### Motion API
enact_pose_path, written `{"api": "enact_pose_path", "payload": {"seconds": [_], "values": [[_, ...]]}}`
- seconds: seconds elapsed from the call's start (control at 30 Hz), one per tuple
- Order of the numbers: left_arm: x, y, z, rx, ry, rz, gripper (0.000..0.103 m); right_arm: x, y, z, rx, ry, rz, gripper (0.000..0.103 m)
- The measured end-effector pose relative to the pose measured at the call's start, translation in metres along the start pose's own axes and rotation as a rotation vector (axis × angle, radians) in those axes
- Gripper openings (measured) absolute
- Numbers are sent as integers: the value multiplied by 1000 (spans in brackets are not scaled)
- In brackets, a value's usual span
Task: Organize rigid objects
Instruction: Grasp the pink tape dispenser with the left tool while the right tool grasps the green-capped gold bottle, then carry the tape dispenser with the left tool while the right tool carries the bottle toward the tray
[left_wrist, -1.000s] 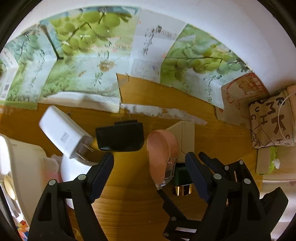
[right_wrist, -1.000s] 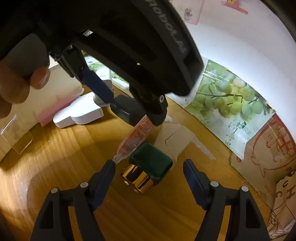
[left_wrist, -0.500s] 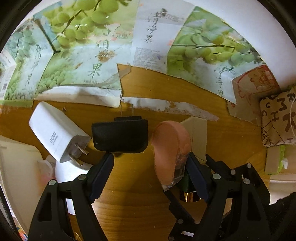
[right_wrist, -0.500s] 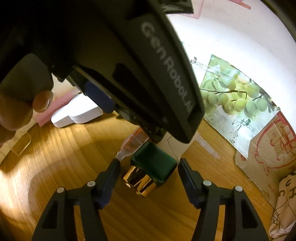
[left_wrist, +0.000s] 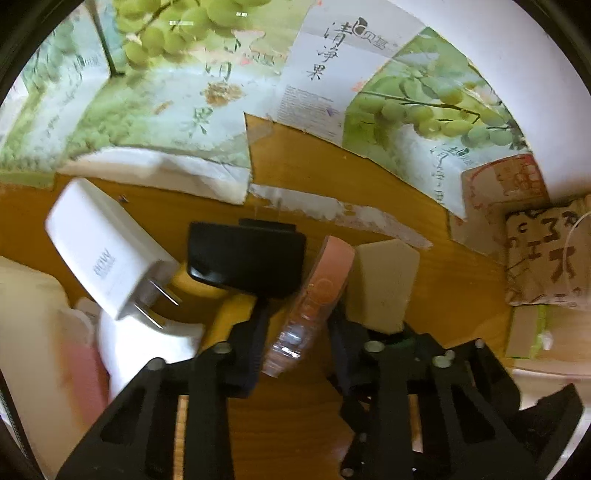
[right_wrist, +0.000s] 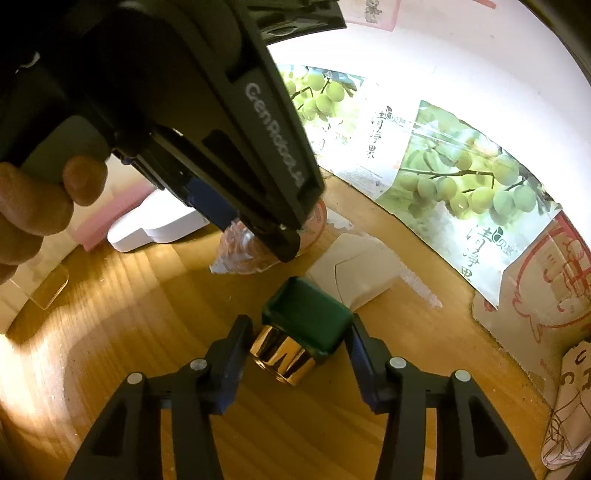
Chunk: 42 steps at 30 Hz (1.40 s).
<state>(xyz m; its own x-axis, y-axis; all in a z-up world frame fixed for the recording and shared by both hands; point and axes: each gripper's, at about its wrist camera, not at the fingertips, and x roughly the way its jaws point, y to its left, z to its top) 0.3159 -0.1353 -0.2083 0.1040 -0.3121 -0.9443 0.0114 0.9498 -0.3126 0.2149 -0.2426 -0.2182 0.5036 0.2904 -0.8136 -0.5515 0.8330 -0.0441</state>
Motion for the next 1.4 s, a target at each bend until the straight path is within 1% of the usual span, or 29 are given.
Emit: {"api": "enact_pose_path", "payload": {"seconds": [0.07, 0.23, 0.43, 0.63, 0.93, 1.2, 1.4], "values": [[-1, 3, -1, 2, -1, -4, 29, 1, -1, 0, 4, 4, 6, 52], [0, -1, -3, 17, -5, -17, 22, 1, -2, 3, 12, 19, 20, 51], [-7, -8, -4, 34, -8, -27, 19, 8, -5, 6, 25, 35, 31, 51], [-21, -2, -12, 17, -4, -48, 18, 0, -7, -1, 50, 53, 44, 51], [-44, 14, -37, -26, -8, -62, 18, -15, 2, -21, 95, 69, 52, 51], [-75, 25, -60, -39, -48, -61, 18, -39, 15, -33, 109, 48, 55, 51], [-96, 29, -82, -29, -86, -75, 18, -64, 31, -36, 86, 37, 59, 51]]}}
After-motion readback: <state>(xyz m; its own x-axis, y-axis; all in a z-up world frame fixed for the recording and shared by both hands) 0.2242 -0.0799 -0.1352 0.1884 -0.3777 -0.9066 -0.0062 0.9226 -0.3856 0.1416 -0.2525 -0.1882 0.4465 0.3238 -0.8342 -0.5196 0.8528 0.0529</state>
